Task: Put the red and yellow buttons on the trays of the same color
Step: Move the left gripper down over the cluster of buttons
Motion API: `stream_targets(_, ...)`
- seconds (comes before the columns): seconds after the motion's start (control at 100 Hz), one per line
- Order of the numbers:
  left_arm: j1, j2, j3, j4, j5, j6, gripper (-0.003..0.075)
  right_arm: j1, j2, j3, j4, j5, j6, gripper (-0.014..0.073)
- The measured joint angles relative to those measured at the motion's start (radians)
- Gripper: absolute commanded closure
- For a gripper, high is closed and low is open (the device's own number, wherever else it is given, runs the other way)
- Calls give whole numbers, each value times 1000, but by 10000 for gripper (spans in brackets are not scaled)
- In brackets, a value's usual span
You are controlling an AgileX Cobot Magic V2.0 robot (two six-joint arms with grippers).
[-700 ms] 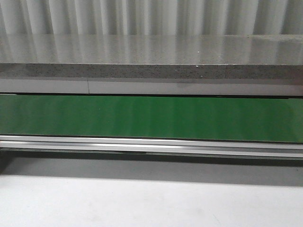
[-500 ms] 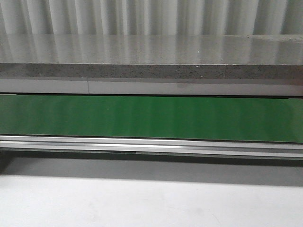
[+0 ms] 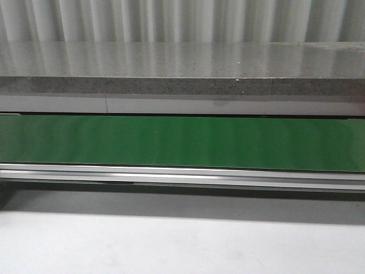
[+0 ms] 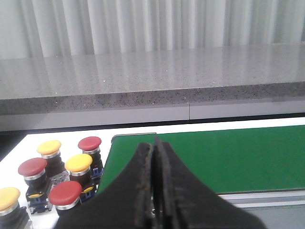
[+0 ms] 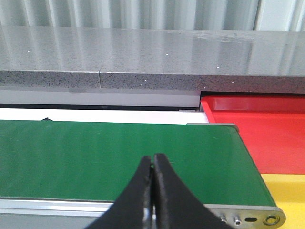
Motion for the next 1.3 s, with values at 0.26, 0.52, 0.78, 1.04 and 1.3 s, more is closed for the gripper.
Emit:
stream_targets(0.26, 0, 0, -39, 0, 164, 0, 741, 0, 0, 0, 0, 0, 0, 658)
stream_targets(0.52, 0, 77, -254, 15, 366, 0, 741, 0, 0, 0, 0, 0, 0, 658)
stream_targets(0.78, 0, 301, -405, -23, 482, 0, 679, 0, 0, 0, 0, 0, 0, 658)
stream_targets(1.04, 0, 477, -533, -42, 495, -26, 245, 0, 0, 0, 0, 0, 0, 658)
stream_targets(1.3, 0, 687, -664, 7, 666, -168, 248, 0, 0, 0, 0, 0, 0, 658)
